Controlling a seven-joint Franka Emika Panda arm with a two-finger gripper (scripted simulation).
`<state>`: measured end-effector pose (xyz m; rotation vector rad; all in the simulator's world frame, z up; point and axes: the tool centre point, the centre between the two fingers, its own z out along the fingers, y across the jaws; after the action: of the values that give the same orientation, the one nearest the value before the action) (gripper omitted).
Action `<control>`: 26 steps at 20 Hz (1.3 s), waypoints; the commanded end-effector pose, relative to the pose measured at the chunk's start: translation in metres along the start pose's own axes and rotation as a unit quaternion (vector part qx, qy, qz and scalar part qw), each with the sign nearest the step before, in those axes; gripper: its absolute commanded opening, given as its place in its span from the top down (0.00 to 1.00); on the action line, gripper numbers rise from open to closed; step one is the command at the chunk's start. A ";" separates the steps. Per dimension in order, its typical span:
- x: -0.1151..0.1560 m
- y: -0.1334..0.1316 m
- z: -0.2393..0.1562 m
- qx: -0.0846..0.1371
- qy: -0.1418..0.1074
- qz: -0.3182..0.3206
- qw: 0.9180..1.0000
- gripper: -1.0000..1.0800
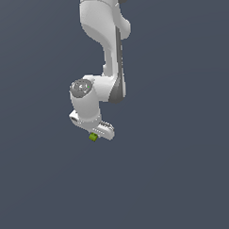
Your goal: Pick up the object and move it to a goal position.
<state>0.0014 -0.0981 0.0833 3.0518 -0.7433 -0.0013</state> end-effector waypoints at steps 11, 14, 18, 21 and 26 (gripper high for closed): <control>0.051 -0.015 -0.114 0.000 0.000 0.000 1.000 1.00; 0.062 -0.019 -0.138 0.000 0.000 0.000 1.000 1.00; 0.076 -0.023 -0.165 0.000 0.000 0.000 1.000 1.00; 0.085 -0.026 -0.183 0.000 0.000 0.000 1.000 1.00; 0.096 -0.030 -0.206 0.000 0.000 0.000 1.000 1.00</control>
<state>0.0974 -0.1155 0.2825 3.0516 -0.7431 0.0011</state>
